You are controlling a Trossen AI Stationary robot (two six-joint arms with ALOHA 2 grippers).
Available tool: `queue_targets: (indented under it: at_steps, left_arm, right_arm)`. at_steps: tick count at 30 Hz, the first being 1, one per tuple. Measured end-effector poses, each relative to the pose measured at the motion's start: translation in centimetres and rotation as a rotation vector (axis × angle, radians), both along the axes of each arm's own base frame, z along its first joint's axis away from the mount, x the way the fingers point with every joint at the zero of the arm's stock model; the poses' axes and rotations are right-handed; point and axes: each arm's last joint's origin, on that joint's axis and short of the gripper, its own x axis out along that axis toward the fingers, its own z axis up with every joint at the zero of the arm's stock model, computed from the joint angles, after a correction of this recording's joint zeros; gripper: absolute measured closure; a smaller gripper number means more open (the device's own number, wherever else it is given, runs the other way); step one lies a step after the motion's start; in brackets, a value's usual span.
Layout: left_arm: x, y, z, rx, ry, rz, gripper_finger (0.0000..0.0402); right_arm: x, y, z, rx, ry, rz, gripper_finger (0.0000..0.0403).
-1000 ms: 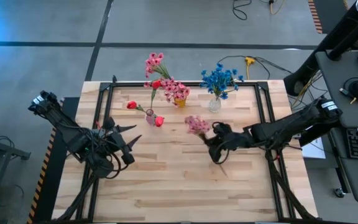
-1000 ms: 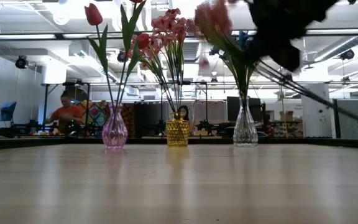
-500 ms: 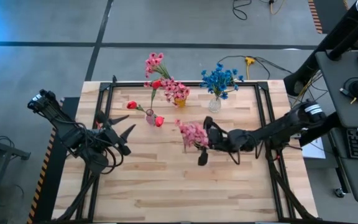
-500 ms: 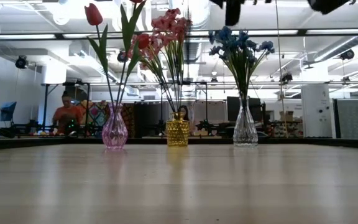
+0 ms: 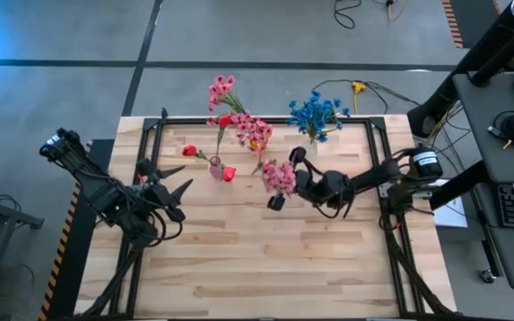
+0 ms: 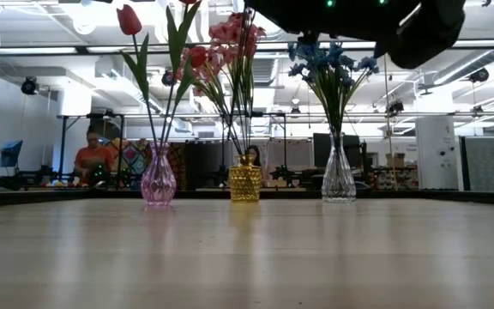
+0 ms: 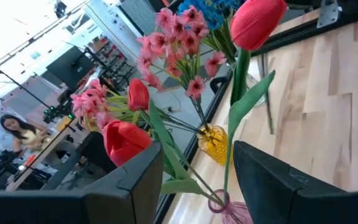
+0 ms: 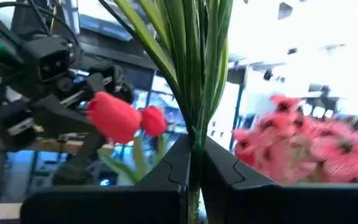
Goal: Sort flowers into vase by color
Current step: Put the pink flowers into the yellow vase
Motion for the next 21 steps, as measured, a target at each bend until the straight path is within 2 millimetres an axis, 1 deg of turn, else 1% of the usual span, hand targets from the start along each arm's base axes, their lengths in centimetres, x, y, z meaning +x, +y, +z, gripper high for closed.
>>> queue_targets:
  at_steps: [5, 8, 15, 21]
  left_arm:
    - [0.0, 0.0, 0.0, -0.009, -0.008, 0.003, 0.0224]
    - [0.0, 0.0, 0.0, -0.017, -0.015, 0.005, 0.0224]
    - [0.0, 0.0, 0.0, -0.03, -0.028, 0.009, 0.0224]
    - [0.0, 0.0, 0.0, -0.031, -0.03, 0.011, 0.0224]
  right_arm:
    - [0.2, -1.4, -0.3, -0.084, 0.004, -0.072, 0.039]
    - [0.3, -2.3, -0.5, -0.103, 0.018, -0.11, 0.039]
    - [0.2, -5.0, -0.5, -0.105, 0.021, -0.189, 0.039]
    - [-0.1, -7.3, -0.4, -0.077, -0.004, -0.188, 0.039]
